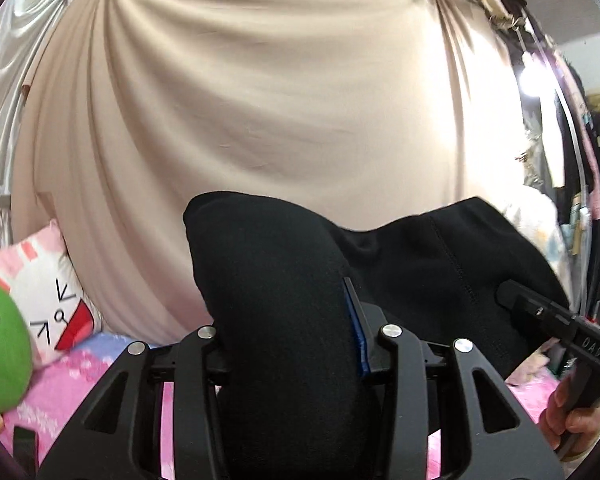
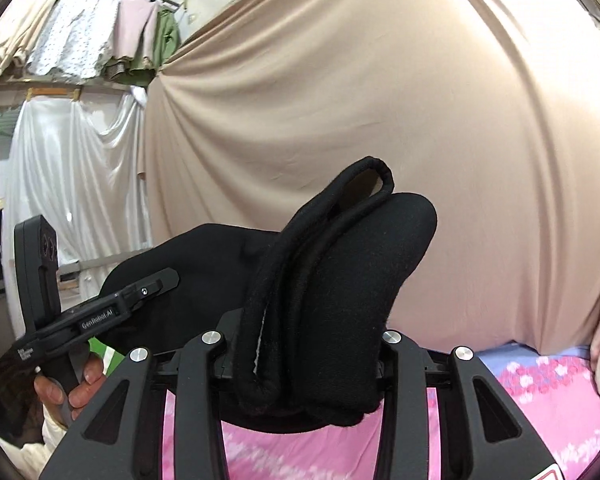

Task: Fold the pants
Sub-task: 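Lift the folded pants bundle with both tools and carry it toward the pillows, then lower the folded pants onto the bed and open both tools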

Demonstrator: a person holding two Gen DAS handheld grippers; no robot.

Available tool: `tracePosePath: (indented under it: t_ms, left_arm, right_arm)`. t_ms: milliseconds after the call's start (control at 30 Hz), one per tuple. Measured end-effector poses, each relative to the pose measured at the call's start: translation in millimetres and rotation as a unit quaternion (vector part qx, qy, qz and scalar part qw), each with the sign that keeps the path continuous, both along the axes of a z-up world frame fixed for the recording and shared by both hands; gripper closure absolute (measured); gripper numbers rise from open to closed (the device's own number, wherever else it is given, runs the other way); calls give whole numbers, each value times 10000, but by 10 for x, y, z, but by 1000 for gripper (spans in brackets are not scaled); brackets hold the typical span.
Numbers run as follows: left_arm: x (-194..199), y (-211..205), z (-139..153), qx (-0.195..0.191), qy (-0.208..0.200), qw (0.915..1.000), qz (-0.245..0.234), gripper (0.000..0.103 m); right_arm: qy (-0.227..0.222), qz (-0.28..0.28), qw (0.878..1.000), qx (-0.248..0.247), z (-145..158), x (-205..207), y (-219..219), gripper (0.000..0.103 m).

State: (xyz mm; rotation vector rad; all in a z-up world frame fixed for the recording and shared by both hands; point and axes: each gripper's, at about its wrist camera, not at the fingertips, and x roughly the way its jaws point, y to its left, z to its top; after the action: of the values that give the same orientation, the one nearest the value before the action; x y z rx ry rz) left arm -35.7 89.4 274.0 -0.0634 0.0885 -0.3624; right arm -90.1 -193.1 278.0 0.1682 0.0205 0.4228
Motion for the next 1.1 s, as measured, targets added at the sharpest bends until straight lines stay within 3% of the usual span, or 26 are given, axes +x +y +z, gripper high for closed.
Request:
tracePosePath:
  t_ms: [200, 400, 500, 600, 700, 733, 767, 833, 867, 933, 1000, 1033, 1067, 1100]
  left_arm:
    - [986, -204, -225, 50, 372, 9993, -5, 64]
    - [2104, -445, -958, 137, 1083, 9940, 4, 64]
    - [2572, -521, -1498, 160, 1590, 9872, 18, 64]
    - [2970, -582, -2100, 195, 2246, 9743, 32, 64]
    - [3304, -670, -2754, 396, 3006, 9529, 81, 63]
    - [3392, -676, -3001, 483, 3329, 9416, 146, 61]
    - [3400, -655, -3125, 522, 3437, 9373, 227, 52]
    - [3295, -545, -3210, 621, 3404, 9377, 305, 32]
    - [3240, -489, -3172, 744, 3389, 9369, 424, 20]
    - [3164, -285, -3050, 861, 3446, 9331, 572, 18]
    - [3051, -79, -2817, 696, 3505, 9302, 843, 19]
    - [3002, -95, -2690, 612, 3488, 9303, 959, 19]
    - [2988, -68, -2601, 533, 3493, 9300, 1009, 19]
    - [3053, -86, -2553, 462, 3540, 9289, 983, 19]
  right_arm:
    - [284, -46, 9994, 203, -241, 962, -144, 66]
    - [876, -162, 9954, 350, -986, 1967, -258, 66]
    - [1439, -222, 9883, 460, -1499, 2429, -341, 66]
    - [2105, -275, 9759, 498, -2089, 2845, -406, 66]
    - [2968, -404, 9537, 275, -2717, 3206, -378, 66]
    - [3282, -470, 9433, 183, -2932, 3279, -401, 58]
    - [3632, -625, 9296, 58, -3127, 3343, -421, 45]
    - [3931, -373, 9172, 535, -3192, 3344, -603, 40]
    - [4018, -531, 9122, 604, -3154, 3290, -729, 32]
    - [3821, -925, 9181, 508, -2979, 3085, -895, 32]
    - [3463, -1285, 9289, 248, -2744, 2908, -906, 45]
    - [3336, -1316, 9335, 86, -2631, 2870, -869, 70]
    - [3235, -1197, 9386, -5, -2510, 2864, -774, 84]
    - [3170, -1082, 9422, -56, -2430, 2914, -657, 87]
